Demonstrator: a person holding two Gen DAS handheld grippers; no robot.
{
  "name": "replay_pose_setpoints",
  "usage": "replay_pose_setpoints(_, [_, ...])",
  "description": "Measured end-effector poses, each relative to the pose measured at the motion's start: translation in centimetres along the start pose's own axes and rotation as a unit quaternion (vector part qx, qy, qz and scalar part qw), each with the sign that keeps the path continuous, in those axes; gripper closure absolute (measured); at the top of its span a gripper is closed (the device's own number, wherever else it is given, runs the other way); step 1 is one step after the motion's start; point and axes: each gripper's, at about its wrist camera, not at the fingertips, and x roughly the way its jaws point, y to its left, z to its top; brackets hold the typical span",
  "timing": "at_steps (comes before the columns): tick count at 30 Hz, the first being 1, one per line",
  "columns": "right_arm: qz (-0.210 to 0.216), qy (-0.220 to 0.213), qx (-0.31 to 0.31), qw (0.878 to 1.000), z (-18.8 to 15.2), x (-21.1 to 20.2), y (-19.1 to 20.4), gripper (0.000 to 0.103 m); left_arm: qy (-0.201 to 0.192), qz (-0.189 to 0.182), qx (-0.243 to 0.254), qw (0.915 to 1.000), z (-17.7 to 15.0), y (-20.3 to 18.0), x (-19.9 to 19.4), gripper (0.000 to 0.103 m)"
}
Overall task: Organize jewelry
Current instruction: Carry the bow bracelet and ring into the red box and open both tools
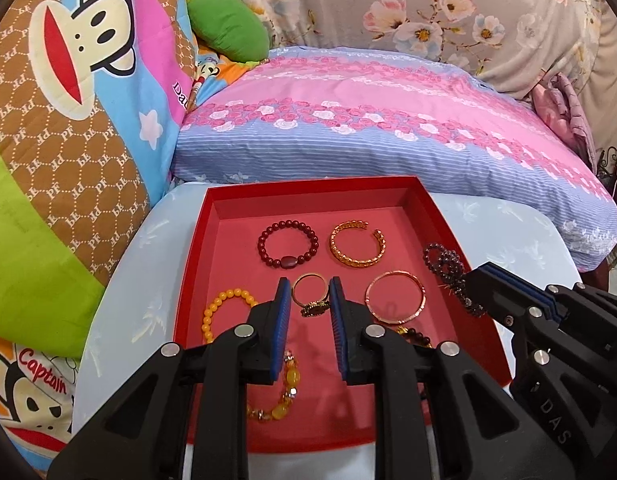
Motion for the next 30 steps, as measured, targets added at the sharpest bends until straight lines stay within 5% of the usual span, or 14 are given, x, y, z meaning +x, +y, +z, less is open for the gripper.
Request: replay_pose_setpoints(30, [0.003,0.029,0.011,1.000,0.1,5.4,-0.2,0.099,0.022,0.014,-0.006,0.9996,0.4,0.6,4.8,0.084])
